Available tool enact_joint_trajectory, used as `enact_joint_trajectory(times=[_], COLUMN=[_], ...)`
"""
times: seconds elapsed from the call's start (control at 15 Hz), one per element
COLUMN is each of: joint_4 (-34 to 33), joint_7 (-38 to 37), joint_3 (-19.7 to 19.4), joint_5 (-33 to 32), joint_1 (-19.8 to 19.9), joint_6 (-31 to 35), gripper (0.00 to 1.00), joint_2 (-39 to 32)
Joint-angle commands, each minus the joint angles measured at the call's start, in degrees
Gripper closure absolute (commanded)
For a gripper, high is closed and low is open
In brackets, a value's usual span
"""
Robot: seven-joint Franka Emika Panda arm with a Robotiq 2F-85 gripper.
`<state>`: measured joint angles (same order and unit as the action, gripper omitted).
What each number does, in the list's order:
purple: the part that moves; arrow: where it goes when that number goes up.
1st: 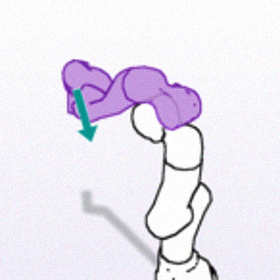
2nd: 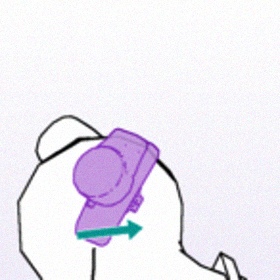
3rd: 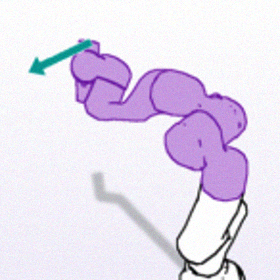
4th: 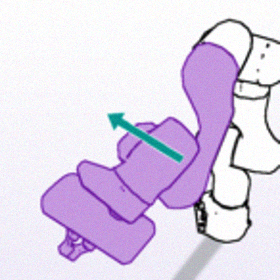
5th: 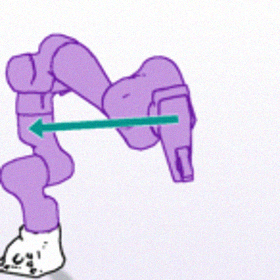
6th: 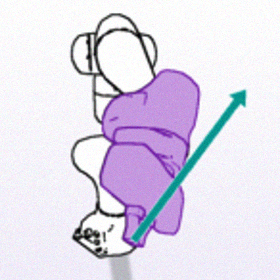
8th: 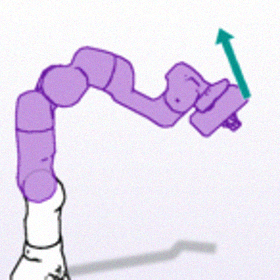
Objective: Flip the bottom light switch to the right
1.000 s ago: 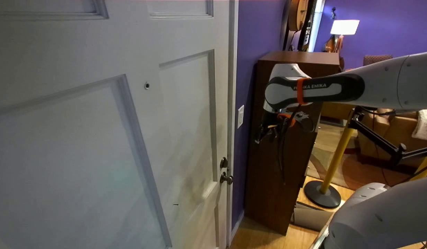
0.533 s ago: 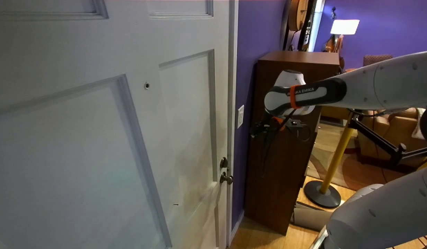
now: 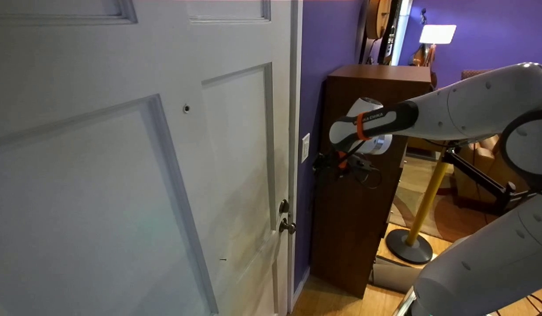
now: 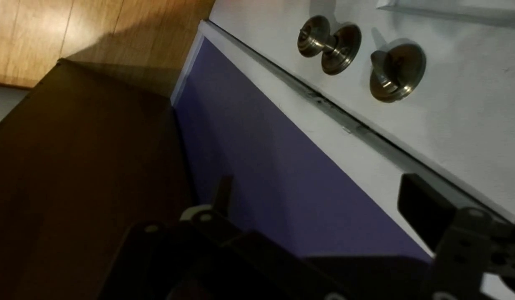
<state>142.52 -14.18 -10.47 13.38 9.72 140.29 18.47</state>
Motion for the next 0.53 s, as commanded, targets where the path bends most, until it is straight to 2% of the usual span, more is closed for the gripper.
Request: enact_joint_trajectory(times=[0.0,0.13,0.2,0.47], joint_4=[-0.12,0.03,-0.43,-1.27], joint_7=[0.12,-0.63,-3.49,-7.21], joint_3=[0.5,0.54,0.37,-0.91], joint_5=[0.17,1.14,2.64,6.98], joint_1=[0.5,0.36,0.98,1.49], joint_6=[-0.19,1.21,5.7,14.85], gripper=[0.0,0.0,0.0,0.0], joint_2=[0.0,-0.04,-2.11,-5.81])
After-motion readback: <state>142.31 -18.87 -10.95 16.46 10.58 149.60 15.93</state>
